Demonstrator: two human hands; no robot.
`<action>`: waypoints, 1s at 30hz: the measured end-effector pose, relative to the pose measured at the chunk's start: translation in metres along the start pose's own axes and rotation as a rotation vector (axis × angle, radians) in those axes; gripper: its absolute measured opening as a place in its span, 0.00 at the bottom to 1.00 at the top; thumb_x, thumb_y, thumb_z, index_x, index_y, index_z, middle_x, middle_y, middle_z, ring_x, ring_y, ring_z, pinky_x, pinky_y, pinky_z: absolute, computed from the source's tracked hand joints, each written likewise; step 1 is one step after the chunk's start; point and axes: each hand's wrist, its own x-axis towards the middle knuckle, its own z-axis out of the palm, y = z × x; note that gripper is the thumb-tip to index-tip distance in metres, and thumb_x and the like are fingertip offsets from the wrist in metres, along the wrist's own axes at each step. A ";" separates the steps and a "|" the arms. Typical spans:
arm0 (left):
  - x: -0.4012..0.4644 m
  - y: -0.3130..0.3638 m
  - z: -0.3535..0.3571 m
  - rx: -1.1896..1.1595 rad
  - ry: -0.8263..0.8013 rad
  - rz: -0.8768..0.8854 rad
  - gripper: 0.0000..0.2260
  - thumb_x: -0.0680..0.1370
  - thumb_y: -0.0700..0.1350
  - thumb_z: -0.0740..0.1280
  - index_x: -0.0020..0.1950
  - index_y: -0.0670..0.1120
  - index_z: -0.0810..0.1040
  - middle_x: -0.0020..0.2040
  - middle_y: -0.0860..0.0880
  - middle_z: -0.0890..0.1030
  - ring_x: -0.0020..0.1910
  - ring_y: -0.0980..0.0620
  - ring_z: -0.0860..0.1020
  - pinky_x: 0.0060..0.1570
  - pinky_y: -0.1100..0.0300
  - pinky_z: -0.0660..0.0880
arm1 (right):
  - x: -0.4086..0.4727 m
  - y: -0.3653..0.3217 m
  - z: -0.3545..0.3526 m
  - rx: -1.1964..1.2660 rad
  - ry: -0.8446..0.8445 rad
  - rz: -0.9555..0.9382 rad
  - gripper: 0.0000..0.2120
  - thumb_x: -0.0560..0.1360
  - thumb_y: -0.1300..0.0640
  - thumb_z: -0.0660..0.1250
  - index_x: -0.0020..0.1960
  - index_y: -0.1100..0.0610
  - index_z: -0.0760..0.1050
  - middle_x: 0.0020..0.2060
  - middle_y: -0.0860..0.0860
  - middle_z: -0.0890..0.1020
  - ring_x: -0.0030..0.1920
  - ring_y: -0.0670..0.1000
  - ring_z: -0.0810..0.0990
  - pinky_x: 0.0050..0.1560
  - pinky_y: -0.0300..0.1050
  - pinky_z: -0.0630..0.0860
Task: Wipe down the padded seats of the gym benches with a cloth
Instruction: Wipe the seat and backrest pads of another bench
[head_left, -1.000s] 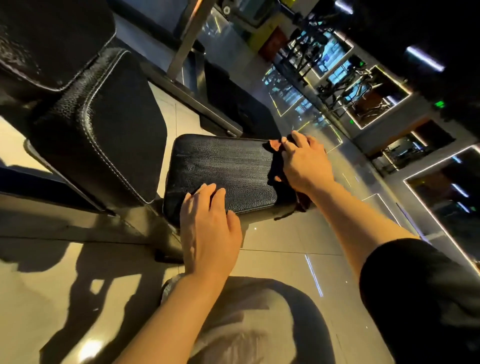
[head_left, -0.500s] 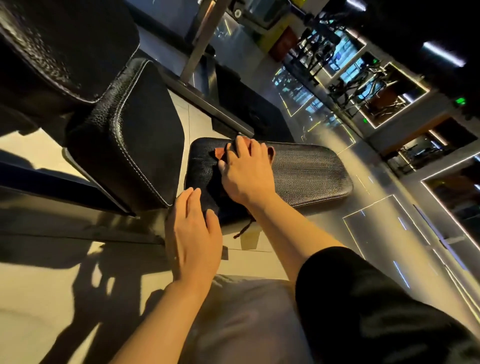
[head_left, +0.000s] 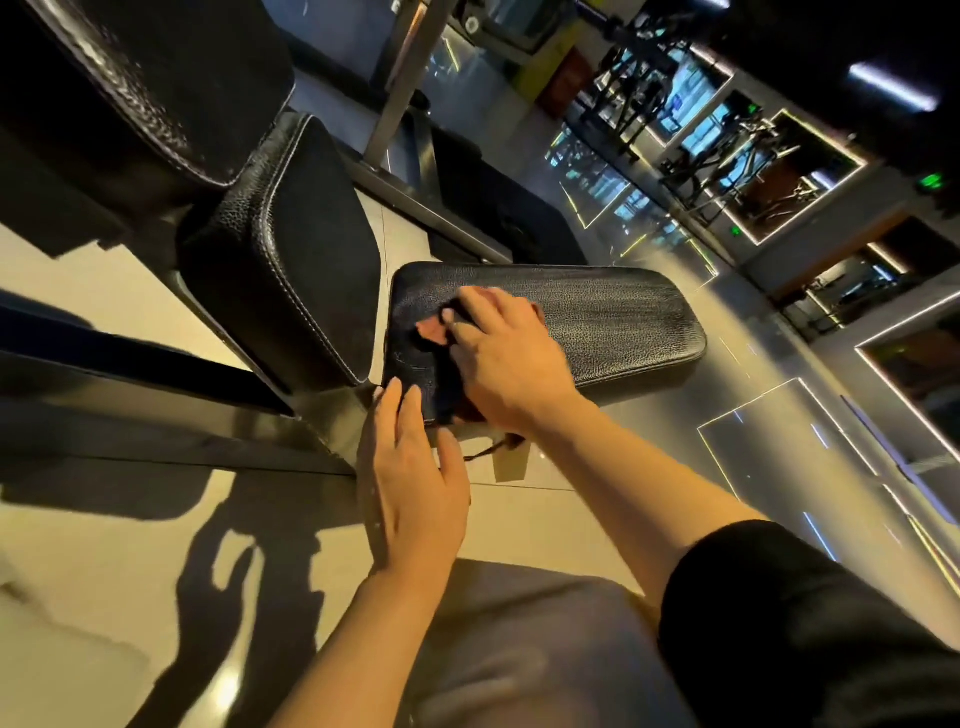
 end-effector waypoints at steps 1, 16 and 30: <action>-0.002 0.000 -0.001 -0.013 0.003 0.008 0.20 0.78 0.33 0.64 0.70 0.35 0.69 0.73 0.41 0.66 0.71 0.42 0.67 0.62 0.76 0.51 | -0.007 0.017 -0.002 -0.011 0.018 0.039 0.30 0.76 0.47 0.43 0.70 0.56 0.71 0.71 0.56 0.69 0.69 0.62 0.65 0.68 0.57 0.63; -0.004 -0.020 -0.037 -0.005 -0.247 -0.021 0.27 0.79 0.34 0.61 0.77 0.44 0.59 0.78 0.52 0.56 0.74 0.54 0.61 0.60 0.82 0.49 | -0.005 -0.053 -0.004 -0.041 0.035 -0.062 0.26 0.80 0.45 0.49 0.71 0.55 0.69 0.72 0.54 0.67 0.72 0.58 0.61 0.75 0.58 0.51; -0.012 -0.026 -0.035 0.034 -0.162 -0.101 0.30 0.79 0.34 0.59 0.78 0.48 0.55 0.78 0.48 0.58 0.75 0.49 0.61 0.69 0.60 0.61 | -0.036 -0.039 -0.009 0.059 -0.072 -0.383 0.26 0.80 0.47 0.47 0.72 0.55 0.70 0.75 0.54 0.64 0.75 0.61 0.58 0.74 0.56 0.48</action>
